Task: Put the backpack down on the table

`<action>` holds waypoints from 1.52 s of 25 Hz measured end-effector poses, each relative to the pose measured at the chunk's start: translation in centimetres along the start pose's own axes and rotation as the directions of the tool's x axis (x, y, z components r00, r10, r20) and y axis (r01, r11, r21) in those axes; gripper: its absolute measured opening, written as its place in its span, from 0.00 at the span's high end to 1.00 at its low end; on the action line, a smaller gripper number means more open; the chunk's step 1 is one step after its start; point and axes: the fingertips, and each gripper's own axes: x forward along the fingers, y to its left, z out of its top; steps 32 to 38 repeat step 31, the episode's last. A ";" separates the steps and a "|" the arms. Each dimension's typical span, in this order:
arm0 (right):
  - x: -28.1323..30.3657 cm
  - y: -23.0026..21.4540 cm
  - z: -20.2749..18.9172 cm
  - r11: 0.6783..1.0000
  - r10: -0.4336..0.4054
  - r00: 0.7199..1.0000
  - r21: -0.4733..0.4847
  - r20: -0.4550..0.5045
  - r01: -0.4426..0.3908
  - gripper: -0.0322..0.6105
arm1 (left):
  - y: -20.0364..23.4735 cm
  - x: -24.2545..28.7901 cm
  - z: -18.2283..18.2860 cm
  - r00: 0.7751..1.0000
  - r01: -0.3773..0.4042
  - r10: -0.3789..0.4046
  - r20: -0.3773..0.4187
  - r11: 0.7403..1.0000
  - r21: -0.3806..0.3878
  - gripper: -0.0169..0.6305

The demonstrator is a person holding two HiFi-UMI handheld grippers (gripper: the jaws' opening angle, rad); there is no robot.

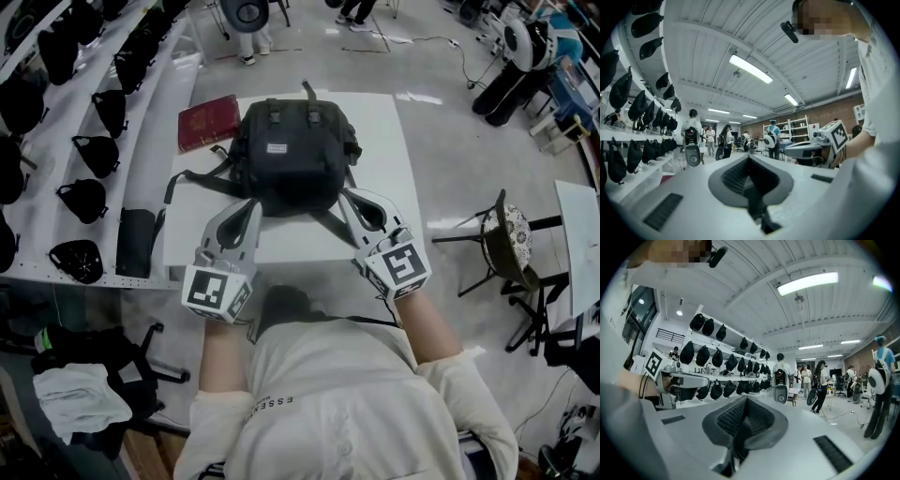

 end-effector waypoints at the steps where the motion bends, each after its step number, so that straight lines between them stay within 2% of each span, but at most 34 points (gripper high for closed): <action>1: 0.0 0.1 0.0 1.000 0.002 1.000 -0.006 -0.001 -0.002 0.93 | 0.0 0.1 0.1 1.000 -0.003 0.003 -0.002 1.000 0.008 0.97; 5: 0.2 0.0 0.1 1.000 0.010 1.000 -0.008 0.003 -0.010 0.93 | -0.3 0.6 0.1 1.000 -0.012 0.013 -0.012 0.998 0.059 0.97; 13: 0.9 -0.4 0.5 1.000 0.008 1.000 0.019 0.007 -0.008 0.93 | 0.3 1.2 0.3 1.000 0.004 -0.004 -0.010 1.000 0.029 0.97; 23: 1.7 -1.7 1.5 0.999 -0.023 0.999 0.046 0.031 0.022 0.93 | 1.1 1.9 1.6 1.000 0.009 -0.008 -0.004 1.000 0.030 0.97; 31: 2.5 -2.3 1.1 0.997 -0.060 0.998 0.046 0.008 0.060 0.93 | 2.6 2.0 1.4 0.999 -0.028 0.029 -0.015 0.999 0.033 0.97; 38: 2.5 -2.3 1.1 0.997 -0.060 0.998 0.046 0.008 0.060 0.93 | 2.6 2.0 1.4 0.999 -0.028 0.029 -0.015 0.999 0.033 0.97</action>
